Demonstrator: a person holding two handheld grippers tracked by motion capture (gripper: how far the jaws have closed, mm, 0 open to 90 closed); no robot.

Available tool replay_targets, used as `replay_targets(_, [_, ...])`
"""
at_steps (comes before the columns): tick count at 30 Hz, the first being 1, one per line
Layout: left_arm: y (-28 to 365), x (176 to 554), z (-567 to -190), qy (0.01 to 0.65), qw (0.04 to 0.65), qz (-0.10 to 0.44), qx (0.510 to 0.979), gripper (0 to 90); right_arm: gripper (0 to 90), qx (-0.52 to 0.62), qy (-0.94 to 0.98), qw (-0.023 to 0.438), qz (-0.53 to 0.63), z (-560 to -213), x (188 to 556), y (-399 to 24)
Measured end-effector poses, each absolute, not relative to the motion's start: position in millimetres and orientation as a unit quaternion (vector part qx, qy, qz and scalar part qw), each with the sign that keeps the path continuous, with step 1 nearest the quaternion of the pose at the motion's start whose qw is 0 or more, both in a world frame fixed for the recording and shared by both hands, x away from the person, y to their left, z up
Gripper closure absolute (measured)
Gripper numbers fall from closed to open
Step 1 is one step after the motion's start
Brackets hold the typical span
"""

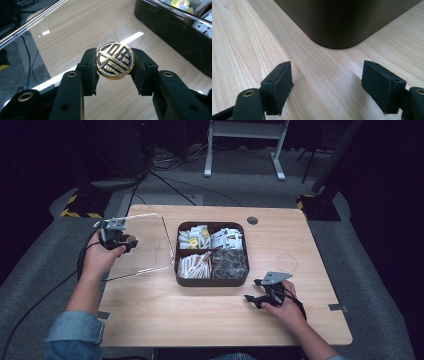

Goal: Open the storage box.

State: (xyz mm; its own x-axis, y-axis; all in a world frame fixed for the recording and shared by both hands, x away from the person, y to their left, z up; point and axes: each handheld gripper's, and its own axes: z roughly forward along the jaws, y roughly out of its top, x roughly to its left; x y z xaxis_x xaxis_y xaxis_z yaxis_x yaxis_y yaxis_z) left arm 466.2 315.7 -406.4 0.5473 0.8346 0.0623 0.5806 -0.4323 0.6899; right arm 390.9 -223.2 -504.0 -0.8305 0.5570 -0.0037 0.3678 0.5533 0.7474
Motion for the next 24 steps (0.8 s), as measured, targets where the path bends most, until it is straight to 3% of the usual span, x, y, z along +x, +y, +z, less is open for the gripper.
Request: replay_targets(24, [318.0,468.4,-463.3,0.436,0.302,0.180,0.828,58.4,24.7,0.267,0.872,0.122,0.391,-504.0,390.3,-223.1])
